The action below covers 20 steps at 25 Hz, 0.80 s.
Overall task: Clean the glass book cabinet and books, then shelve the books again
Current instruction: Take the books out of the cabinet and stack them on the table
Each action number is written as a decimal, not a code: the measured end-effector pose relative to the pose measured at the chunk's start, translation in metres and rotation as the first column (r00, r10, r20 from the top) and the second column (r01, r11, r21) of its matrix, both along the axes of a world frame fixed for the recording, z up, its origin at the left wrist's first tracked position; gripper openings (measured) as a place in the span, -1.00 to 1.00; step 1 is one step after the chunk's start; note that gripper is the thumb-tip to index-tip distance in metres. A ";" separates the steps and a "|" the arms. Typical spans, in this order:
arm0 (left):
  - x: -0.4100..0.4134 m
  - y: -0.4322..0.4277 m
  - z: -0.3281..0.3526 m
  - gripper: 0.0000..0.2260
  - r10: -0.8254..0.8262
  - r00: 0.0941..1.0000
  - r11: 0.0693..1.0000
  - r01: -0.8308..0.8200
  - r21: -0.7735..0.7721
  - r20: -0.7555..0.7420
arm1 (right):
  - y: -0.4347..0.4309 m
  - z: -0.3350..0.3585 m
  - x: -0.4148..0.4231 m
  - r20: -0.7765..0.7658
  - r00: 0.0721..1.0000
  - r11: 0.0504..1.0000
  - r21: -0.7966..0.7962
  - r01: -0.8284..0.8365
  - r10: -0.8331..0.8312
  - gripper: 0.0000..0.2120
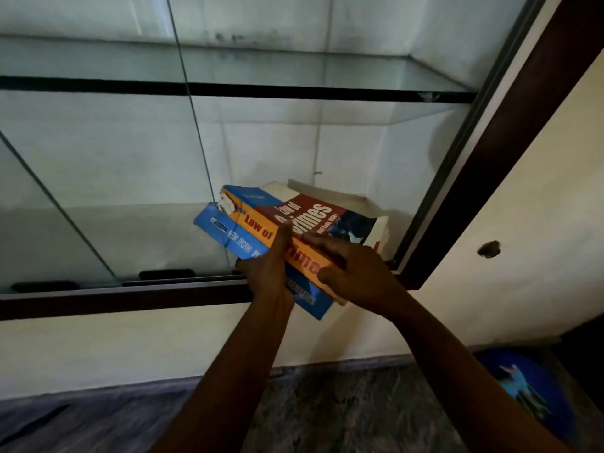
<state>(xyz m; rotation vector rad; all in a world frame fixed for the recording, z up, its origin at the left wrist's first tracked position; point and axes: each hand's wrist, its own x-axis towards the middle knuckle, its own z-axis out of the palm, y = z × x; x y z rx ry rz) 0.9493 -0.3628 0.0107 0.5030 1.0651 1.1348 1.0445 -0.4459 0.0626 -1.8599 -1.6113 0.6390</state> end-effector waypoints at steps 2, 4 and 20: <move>-0.003 0.004 -0.003 -0.48 -0.021 1.000 1.000 0.021 0.023 0.000 | -0.011 -0.003 0.010 -0.525 0.837 0.972 0.075 0.223 -0.152 -0.72; -0.005 0.003 -0.006 -0.59 -0.051 0.999 0.997 0.051 0.061 -0.004 | -0.031 -0.015 0.018 -0.857 0.429 0.854 -0.024 0.520 -0.285 -0.89; -0.026 -0.078 -0.004 -0.24 -0.352 0.931 0.915 0.323 0.243 0.090 | -0.098 -0.057 0.014 -0.944 -0.058 0.935 -0.330 0.133 -0.325 -0.40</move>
